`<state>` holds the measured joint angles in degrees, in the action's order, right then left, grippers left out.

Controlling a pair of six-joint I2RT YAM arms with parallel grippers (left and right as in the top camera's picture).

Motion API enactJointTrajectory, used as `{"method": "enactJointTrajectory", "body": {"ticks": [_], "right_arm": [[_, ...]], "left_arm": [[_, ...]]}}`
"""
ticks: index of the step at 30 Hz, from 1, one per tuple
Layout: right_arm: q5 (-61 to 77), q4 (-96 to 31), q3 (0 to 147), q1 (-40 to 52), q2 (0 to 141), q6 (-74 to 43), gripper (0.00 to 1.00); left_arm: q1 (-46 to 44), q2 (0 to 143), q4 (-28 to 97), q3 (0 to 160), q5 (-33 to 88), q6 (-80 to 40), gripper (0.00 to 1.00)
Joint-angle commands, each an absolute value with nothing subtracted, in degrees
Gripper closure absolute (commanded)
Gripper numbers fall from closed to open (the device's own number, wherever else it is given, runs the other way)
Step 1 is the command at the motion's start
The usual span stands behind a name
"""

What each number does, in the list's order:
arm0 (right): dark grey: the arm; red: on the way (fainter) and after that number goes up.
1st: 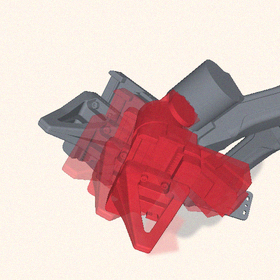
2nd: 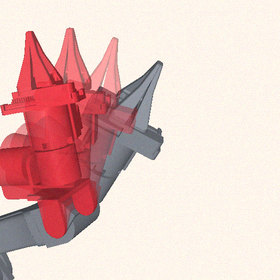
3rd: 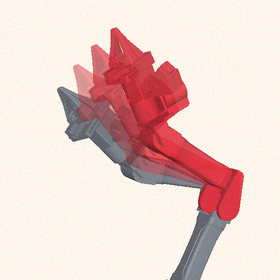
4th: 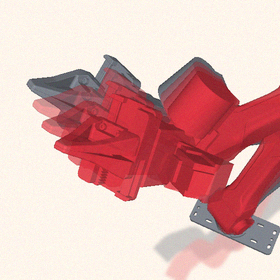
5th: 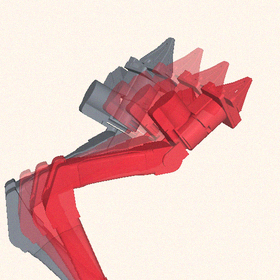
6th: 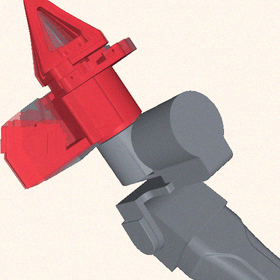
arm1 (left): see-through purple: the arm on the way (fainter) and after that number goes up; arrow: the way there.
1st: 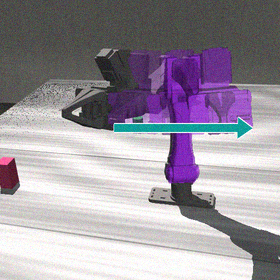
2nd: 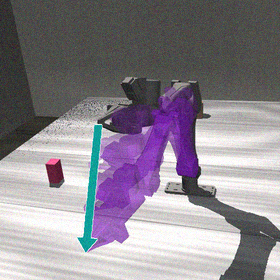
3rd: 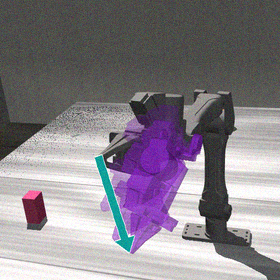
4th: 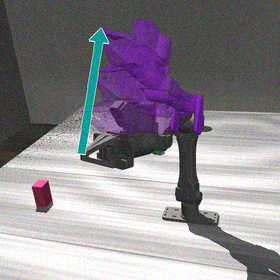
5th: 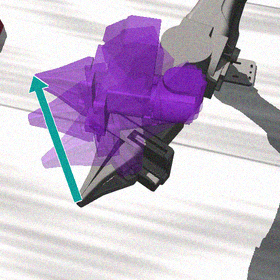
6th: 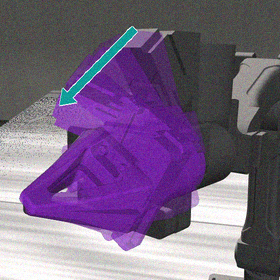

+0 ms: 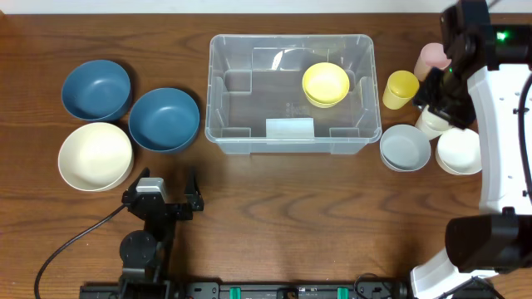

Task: Pack container
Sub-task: 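Release the yellow bowl and move the right gripper to the grey bowl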

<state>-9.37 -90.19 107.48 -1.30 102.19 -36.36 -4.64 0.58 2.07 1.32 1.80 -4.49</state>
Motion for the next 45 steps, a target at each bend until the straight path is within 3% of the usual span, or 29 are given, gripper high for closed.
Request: {"method": "enactJointTrajectory", "body": {"ticks": [1, 10, 25, 27, 31, 34, 37, 45], "right_arm": [[-8.3, -87.7, 98.9, -4.3, 101.0, -41.1, 0.43], [-5.4, -71.2, 74.1, -11.4, 97.9, -40.5, 0.44], [-4.0, -45.7, 58.1, -11.6, 97.7, -33.4, 0.51], [-4.0, -44.1, 57.2, -11.6, 97.7, -33.1, 0.58], [-4.0, -43.6, 56.9, -11.6, 97.7, -33.1, 0.82], [-4.0, -43.7, 56.9, -11.6, 97.7, -32.5, 0.93], [-4.0, -44.2, 56.9, -11.6, 97.7, -32.5, 0.99], [-4.0, -47.6, 57.6, -11.6, 95.4, -30.6, 0.99]], "left_arm": [[-4.4, 0.3, 4.1, 0.2, 1.5, -4.2, 0.02], [-4.4, 0.3, 4.1, 0.2, 1.5, -4.2, 0.02], [-4.4, 0.3, 4.1, 0.2, 1.5, -4.2, 0.02], [-4.4, 0.3, 4.1, 0.2, 1.5, -4.2, 0.02], [-4.4, 0.3, 4.1, 0.2, 1.5, -4.2, 0.02], [-4.4, 0.3, 4.1, 0.2, 1.5, -4.2, 0.02], [-4.4, 0.3, 4.1, 0.2, 1.5, -4.2, 0.02], [-4.4, 0.3, 4.1, 0.2, 1.5, -4.2, 0.02]]}}
